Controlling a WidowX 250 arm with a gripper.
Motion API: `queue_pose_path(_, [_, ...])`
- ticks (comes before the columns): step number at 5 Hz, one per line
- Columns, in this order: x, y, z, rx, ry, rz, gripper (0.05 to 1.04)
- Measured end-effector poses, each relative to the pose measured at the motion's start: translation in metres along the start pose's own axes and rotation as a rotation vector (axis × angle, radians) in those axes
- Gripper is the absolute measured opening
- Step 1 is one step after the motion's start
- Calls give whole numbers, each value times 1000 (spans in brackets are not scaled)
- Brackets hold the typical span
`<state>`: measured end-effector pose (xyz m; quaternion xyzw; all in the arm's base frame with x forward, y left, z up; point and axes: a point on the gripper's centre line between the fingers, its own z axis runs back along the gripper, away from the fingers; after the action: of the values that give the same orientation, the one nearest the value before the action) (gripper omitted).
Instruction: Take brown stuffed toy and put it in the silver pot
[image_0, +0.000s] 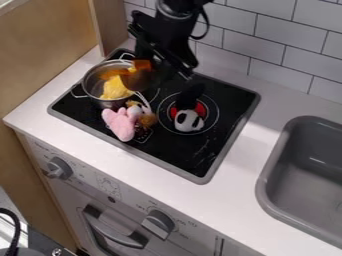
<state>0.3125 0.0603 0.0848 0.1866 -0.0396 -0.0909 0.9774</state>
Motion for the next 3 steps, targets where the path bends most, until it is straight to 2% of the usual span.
queue_pose_path(2, [-2, 61, -16, 92, -78, -105, 491])
queue_pose_path(3, [1, 78, -32, 59, -101, -160, 491])
